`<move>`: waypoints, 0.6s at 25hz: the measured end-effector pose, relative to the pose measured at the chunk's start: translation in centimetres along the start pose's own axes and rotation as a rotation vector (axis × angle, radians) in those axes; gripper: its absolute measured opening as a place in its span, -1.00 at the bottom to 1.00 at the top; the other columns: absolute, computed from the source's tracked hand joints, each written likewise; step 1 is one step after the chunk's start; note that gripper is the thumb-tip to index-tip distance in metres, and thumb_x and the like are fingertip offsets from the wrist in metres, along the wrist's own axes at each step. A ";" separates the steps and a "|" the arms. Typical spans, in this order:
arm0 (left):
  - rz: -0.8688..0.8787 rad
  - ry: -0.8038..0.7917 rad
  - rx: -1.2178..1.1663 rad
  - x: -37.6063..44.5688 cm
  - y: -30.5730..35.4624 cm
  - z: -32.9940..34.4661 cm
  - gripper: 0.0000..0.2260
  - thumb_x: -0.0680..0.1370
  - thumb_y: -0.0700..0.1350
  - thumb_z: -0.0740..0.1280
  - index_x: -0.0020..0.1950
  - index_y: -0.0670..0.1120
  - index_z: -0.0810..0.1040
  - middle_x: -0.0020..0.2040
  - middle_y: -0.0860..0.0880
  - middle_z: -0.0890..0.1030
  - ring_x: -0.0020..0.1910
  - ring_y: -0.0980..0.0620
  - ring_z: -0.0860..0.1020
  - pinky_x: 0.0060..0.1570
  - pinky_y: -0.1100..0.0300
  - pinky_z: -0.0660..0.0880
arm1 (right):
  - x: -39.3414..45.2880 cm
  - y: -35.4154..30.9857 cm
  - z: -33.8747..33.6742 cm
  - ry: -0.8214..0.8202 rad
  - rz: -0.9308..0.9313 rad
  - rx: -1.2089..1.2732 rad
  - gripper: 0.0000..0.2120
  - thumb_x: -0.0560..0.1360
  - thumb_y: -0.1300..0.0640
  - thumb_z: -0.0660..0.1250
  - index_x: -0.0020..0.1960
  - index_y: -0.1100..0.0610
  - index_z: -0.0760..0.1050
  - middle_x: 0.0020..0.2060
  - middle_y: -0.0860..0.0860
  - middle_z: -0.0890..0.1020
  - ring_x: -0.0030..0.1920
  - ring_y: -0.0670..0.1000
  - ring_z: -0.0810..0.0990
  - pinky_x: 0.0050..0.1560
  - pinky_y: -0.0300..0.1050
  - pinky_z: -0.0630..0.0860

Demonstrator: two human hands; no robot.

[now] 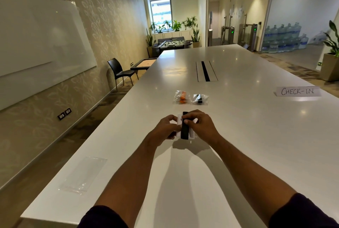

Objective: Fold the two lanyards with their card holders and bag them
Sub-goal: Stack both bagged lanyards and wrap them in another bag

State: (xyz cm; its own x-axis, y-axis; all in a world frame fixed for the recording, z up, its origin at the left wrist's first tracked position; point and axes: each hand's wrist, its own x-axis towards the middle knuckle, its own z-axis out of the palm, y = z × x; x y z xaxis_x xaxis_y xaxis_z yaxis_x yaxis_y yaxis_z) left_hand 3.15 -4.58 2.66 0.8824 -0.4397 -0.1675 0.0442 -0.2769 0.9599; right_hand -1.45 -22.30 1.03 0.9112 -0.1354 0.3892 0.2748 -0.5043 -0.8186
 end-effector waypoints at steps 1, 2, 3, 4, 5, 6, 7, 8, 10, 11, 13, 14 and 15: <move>-0.010 -0.026 0.004 -0.2 -0.1 -0.2 -0.79 0.55 -0.24 0.38 0.17 -0.12 0.50 -0.19 -0.16 0.60 -0.30 -0.02 0.46 -0.31 0.18 0.41 | 0.0 0.3 0.0 0.012 -0.010 -0.006 -0.85 0.52 0.20 0.48 0.08 0.09 0.73 0.00 -0.01 0.65 0.06 0.00 0.55 0.09 -0.13 0.46; -0.024 -0.039 0.015 -0.3 -0.2 -0.3 -0.80 0.56 -0.24 0.35 0.18 -0.12 0.52 -0.13 -0.18 0.61 -0.24 -0.06 0.48 -0.27 0.16 0.41 | -0.1 0.7 0.1 0.023 -0.018 -0.008 -0.86 0.51 0.19 0.49 0.05 0.08 0.74 -0.04 -0.04 0.64 0.03 -0.01 0.55 0.07 -0.12 0.46; -0.040 -0.043 0.037 -0.4 -0.2 -0.4 -0.80 0.56 -0.25 0.33 0.18 -0.11 0.54 -0.09 -0.19 0.61 -0.18 -0.08 0.50 -0.23 0.13 0.43 | -0.2 1.0 0.1 0.035 -0.018 -0.008 -0.87 0.50 0.18 0.50 0.04 0.08 0.73 -0.06 -0.07 0.61 -0.01 -0.04 0.55 0.03 -0.14 0.45; -0.058 -0.039 0.069 -0.4 -0.2 -0.5 -0.80 0.56 -0.26 0.31 0.17 -0.11 0.56 -0.05 -0.19 0.62 -0.12 -0.10 0.52 -0.16 0.09 0.44 | -0.2 1.3 0.2 0.048 -0.002 0.000 -0.86 0.49 0.16 0.52 0.05 0.06 0.72 -0.05 -0.09 0.57 -0.04 -0.08 0.54 0.00 -0.18 0.45; -0.075 -0.031 0.100 -0.5 -0.3 -0.6 -0.80 0.57 -0.26 0.30 0.17 -0.11 0.58 0.00 -0.21 0.62 -0.06 -0.12 0.54 -0.08 0.04 0.46 | -0.4 1.7 0.2 0.051 0.044 0.025 -0.82 0.48 0.13 0.53 0.08 0.03 0.68 -0.01 -0.10 0.54 -0.05 -0.10 0.54 -0.04 -0.22 0.45; -0.089 -0.020 0.125 -0.5 -0.3 -0.7 -0.80 0.57 -0.24 0.30 0.17 -0.11 0.60 0.06 -0.23 0.63 -0.01 -0.13 0.55 -0.01 -0.01 0.49 | -0.5 1.9 0.2 0.024 0.124 0.081 -0.77 0.48 0.08 0.53 0.11 0.00 0.63 0.03 -0.08 0.53 -0.05 -0.09 0.56 -0.07 -0.24 0.47; -0.098 -0.011 0.147 -0.7 -0.3 -0.9 -0.80 0.58 -0.23 0.30 0.17 -0.11 0.61 0.11 -0.26 0.63 0.03 -0.15 0.56 0.05 -0.04 0.50 | -0.7 2.1 0.2 -0.043 0.226 0.162 -0.75 0.49 0.04 0.52 0.13 -0.01 0.59 0.07 -0.04 0.56 -0.05 -0.05 0.59 -0.10 -0.22 0.50; -0.102 -0.005 0.173 -0.8 -0.2 -1.0 -0.81 0.59 -0.22 0.30 0.17 -0.11 0.62 0.15 -0.27 0.63 0.05 -0.16 0.56 0.09 -0.05 0.51 | -0.8 2.3 0.3 -0.135 0.318 0.237 -0.77 0.52 0.02 0.49 0.14 0.00 0.58 0.08 0.02 0.61 -0.03 0.00 0.63 -0.12 -0.17 0.56; -0.103 0.012 0.229 -1.2 0.0 -1.3 -0.80 0.60 -0.21 0.29 0.18 -0.10 0.63 0.16 -0.24 0.63 0.08 -0.17 0.58 0.12 -0.05 0.54 | -1.0 2.8 0.6 -0.277 0.381 0.341 -0.82 0.58 0.05 0.42 0.14 0.07 0.62 0.07 0.15 0.67 0.03 0.10 0.66 -0.02 -0.02 0.61; -0.098 0.027 0.257 -1.5 0.2 -1.4 -0.81 0.60 -0.20 0.30 0.17 -0.08 0.63 0.14 -0.20 0.65 0.10 -0.17 0.59 0.12 -0.05 0.55 | -1.0 2.9 0.8 -0.284 0.368 0.394 -0.83 0.59 0.10 0.40 0.14 0.13 0.64 0.07 0.21 0.68 0.04 0.13 0.66 0.03 0.02 0.61; -0.078 0.057 0.307 -2.2 0.5 -1.7 -0.83 0.59 -0.12 0.32 0.15 -0.05 0.64 0.07 -0.12 0.67 0.04 -0.12 0.62 0.00 0.02 0.57 | -1.2 3.0 1.6 -0.230 0.356 0.497 -0.82 0.59 0.18 0.40 0.13 0.24 0.64 0.01 0.29 0.67 -0.01 0.16 0.63 -0.01 0.05 0.60; -0.076 0.068 0.339 -2.6 0.5 -1.9 -0.82 0.58 -0.07 0.34 0.14 -0.05 0.65 0.04 -0.11 0.67 -0.05 -0.09 0.61 -0.08 0.08 0.54 | -1.4 3.1 1.9 -0.196 0.366 0.535 -0.82 0.58 0.21 0.41 0.13 0.28 0.64 -0.05 0.29 0.66 -0.05 0.18 0.62 -0.08 0.03 0.60; -0.077 0.072 0.390 -2.9 0.5 -2.3 -0.79 0.58 -0.01 0.35 0.13 -0.07 0.65 0.01 -0.10 0.67 -0.13 -0.06 0.59 -0.15 0.12 0.50 | -1.7 3.3 2.3 -0.166 0.379 0.558 -0.82 0.57 0.23 0.41 0.12 0.32 0.62 -0.09 0.28 0.64 -0.08 0.20 0.60 -0.16 0.00 0.60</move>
State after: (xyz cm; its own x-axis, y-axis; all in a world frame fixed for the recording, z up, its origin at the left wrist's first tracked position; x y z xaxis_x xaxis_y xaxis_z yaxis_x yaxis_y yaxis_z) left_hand 1.72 -1.46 4.10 0.9147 -0.3477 -0.2058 -0.0577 -0.6165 0.7853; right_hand -1.35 -21.81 -3.30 0.9981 -0.0611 0.0005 0.0049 0.0722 -0.9974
